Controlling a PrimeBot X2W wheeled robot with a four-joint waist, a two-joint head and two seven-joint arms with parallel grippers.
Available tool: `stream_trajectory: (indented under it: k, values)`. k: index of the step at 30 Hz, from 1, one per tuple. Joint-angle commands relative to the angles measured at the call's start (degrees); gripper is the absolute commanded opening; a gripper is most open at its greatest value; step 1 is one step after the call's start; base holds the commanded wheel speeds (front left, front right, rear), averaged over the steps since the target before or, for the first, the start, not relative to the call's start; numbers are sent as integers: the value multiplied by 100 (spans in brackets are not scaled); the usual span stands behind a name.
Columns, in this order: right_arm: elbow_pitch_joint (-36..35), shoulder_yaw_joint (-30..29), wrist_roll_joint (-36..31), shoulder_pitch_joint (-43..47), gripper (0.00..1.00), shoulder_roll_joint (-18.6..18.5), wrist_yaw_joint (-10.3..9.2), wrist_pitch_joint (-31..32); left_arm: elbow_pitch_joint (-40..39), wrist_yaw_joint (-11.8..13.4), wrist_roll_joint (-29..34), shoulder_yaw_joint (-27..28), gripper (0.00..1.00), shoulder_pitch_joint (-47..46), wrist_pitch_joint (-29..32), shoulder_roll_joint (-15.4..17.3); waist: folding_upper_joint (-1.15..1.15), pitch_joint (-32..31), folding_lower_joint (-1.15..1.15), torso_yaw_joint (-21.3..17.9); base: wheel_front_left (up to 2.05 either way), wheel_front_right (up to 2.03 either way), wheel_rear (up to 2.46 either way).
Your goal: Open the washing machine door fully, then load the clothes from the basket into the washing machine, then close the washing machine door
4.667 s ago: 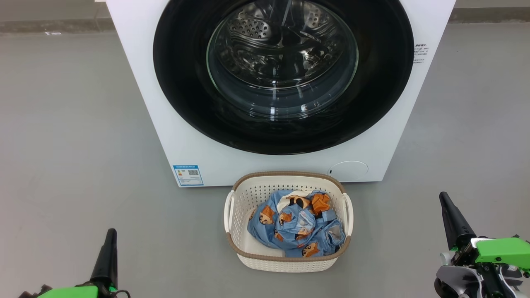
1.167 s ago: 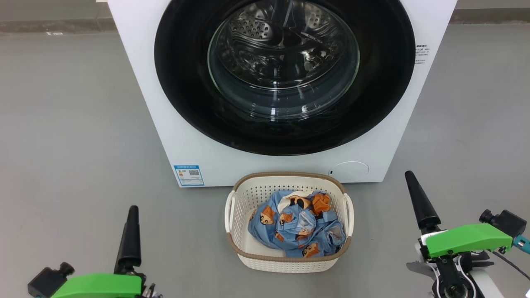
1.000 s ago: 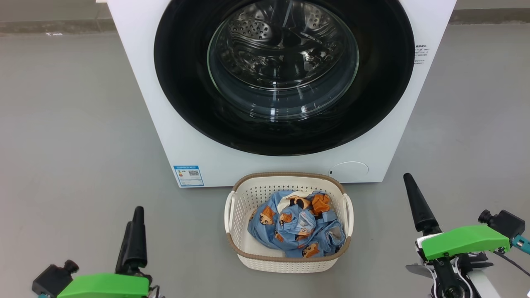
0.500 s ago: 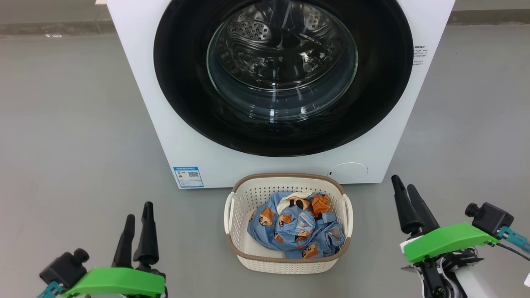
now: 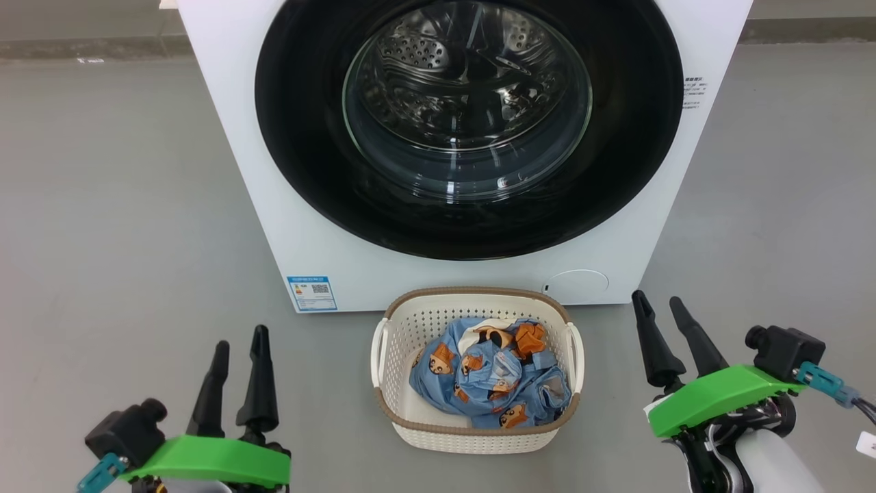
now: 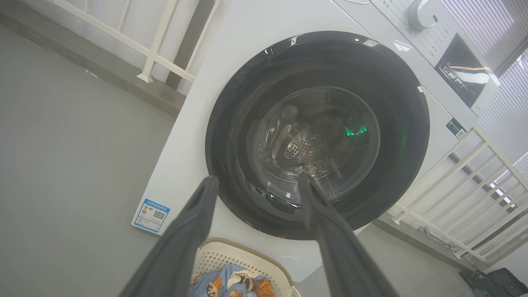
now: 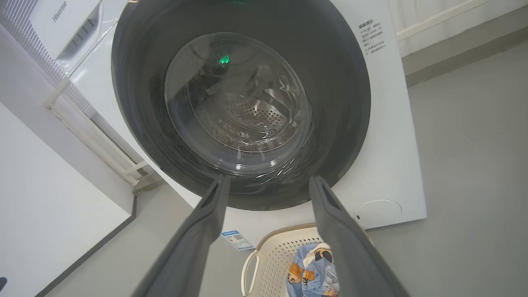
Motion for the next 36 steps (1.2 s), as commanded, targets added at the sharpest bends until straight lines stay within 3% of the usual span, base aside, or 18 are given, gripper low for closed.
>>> stream_trajectory:
  k: [1, 26, 36]
  values:
    - [-107, 81, -199, -299, 100, 6, 24, -96, -111, 21, 184, 93, 100, -278, -81, 86, 0, 5, 0, 3, 0, 0, 0]
    - [293, 111, -1956, -582, 100, 138, 28, -517, 9, 131, 1826, -56, 100, -501, -504, 101, 0, 37, 0, -12, 0, 0, 0]
    - [337, 38, -2018, -587, 100, 173, 28, -524, 53, 126, 1844, -22, 100, -501, -510, 83, 0, 41, 0, -15, 0, 0, 0]
